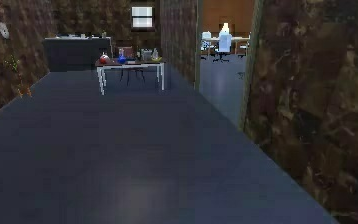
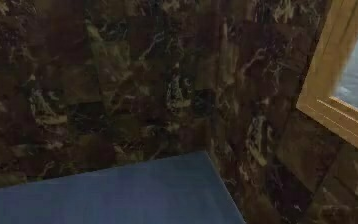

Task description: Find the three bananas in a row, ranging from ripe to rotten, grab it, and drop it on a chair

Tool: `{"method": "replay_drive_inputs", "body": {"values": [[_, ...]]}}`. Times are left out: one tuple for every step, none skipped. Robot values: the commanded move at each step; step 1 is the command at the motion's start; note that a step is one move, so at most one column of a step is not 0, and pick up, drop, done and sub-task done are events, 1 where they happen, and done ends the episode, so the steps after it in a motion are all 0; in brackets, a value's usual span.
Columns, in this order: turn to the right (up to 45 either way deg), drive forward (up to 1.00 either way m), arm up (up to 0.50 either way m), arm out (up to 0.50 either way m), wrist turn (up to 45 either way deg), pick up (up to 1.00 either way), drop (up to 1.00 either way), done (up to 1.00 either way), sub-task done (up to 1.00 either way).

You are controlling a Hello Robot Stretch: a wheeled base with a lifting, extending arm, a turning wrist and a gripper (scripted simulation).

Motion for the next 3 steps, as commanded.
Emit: {"method": "replay_drive_inputs", "body": {"values": [[-12.0,0.0,0.0,0.0,0.0,0.0,0.0,0.0,0.0],[0.0,1.0,0.0,0.0,0.0,0.0,0.0,0.0,0.0],[-3.0,0.0,0.0,0.0,0.0,0.0,0.0,0.0,0.0]]}}
